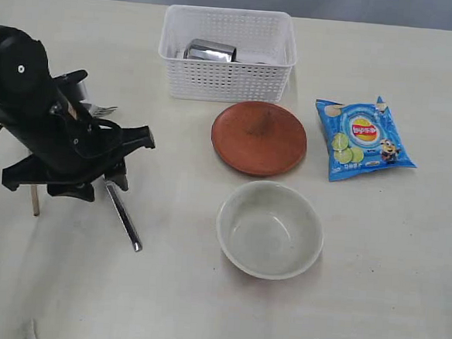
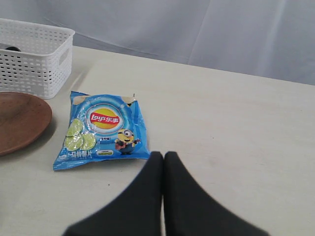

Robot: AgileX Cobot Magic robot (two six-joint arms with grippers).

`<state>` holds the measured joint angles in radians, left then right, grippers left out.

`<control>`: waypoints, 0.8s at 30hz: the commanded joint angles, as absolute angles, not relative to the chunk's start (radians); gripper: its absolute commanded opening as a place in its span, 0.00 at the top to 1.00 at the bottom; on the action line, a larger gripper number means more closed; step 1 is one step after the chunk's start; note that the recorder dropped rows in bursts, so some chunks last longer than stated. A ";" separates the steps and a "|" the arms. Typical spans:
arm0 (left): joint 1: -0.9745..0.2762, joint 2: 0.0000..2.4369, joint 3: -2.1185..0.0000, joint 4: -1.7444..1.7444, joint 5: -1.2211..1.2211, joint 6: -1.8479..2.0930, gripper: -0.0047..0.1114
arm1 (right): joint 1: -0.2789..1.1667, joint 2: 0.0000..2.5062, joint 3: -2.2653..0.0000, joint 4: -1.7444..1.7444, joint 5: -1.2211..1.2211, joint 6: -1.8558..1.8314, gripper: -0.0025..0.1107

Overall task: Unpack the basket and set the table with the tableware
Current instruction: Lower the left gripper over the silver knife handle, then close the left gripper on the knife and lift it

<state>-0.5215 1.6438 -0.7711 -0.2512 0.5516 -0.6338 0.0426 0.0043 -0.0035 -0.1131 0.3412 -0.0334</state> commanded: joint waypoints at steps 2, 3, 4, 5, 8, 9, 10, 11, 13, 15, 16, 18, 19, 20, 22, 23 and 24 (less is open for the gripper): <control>-0.571 1.701 -0.764 -0.262 0.499 -0.648 0.57 | 0.042 0.000 0.000 -0.119 0.339 -0.033 0.98; -0.570 1.714 -0.764 -0.259 0.508 -0.661 0.57 | 0.042 0.000 0.000 -0.119 0.339 -0.033 0.98; -0.570 1.720 -0.764 -0.241 0.508 -0.661 0.58 | 0.042 0.000 0.000 -0.119 0.339 -0.033 0.98; -0.570 1.720 -0.764 -0.227 0.510 -0.661 0.59 | 0.042 0.000 0.000 -0.119 0.339 -0.033 0.98; -0.570 1.726 -0.764 -0.156 0.555 -0.661 0.76 | 0.042 0.000 0.000 -0.119 0.339 -0.033 0.98; -0.570 1.728 -0.764 -0.154 0.557 -0.659 0.79 | 0.042 0.000 0.000 -0.119 0.339 -0.033 0.98; -0.570 1.730 -0.764 -0.154 0.559 -0.659 0.85 | 0.042 0.000 0.000 -0.119 0.339 -0.033 0.98; -0.570 1.730 -0.764 -0.156 0.552 -0.659 0.87 | 0.042 0.000 0.000 -0.119 0.339 -0.033 0.98; -0.570 1.730 -0.764 -0.206 0.535 -0.666 0.85 | 0.042 0.000 0.000 -0.119 0.339 -0.033 0.98; -0.570 1.730 -0.764 -0.269 0.531 -0.666 0.78 | 0.042 0.000 0.000 -0.119 0.339 -0.033 0.98; -0.570 1.730 -0.764 -0.296 0.531 -0.666 0.72 | 0.042 0.000 0.000 -0.119 0.339 -0.033 0.98; -0.570 1.730 -0.764 -0.348 0.531 -0.666 0.58 | 0.042 0.000 0.000 -0.119 0.339 -0.033 0.98; -0.570 1.730 -0.764 -0.353 0.531 -0.663 0.53 | 0.042 0.000 0.000 -0.119 0.339 -0.033 0.98; -0.570 1.730 -0.764 -0.353 0.529 -0.663 0.46 | 0.042 0.000 0.000 -0.119 0.339 -0.033 0.98; -0.570 1.730 -0.764 -0.343 0.526 -0.663 0.43 | 0.042 0.000 0.000 -0.119 0.339 -0.033 0.98; -0.570 1.730 -0.764 -0.328 0.526 -0.663 0.45 | 0.042 0.000 0.000 -0.119 0.339 -0.033 0.98; -0.570 1.732 -0.764 -0.318 0.521 -0.663 0.47 | 0.042 0.000 0.000 -0.119 0.339 -0.033 0.98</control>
<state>-0.5659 1.7311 -0.7711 -0.3326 0.5352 -0.6578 0.0426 0.0043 -0.0035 -0.1131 0.3412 -0.0334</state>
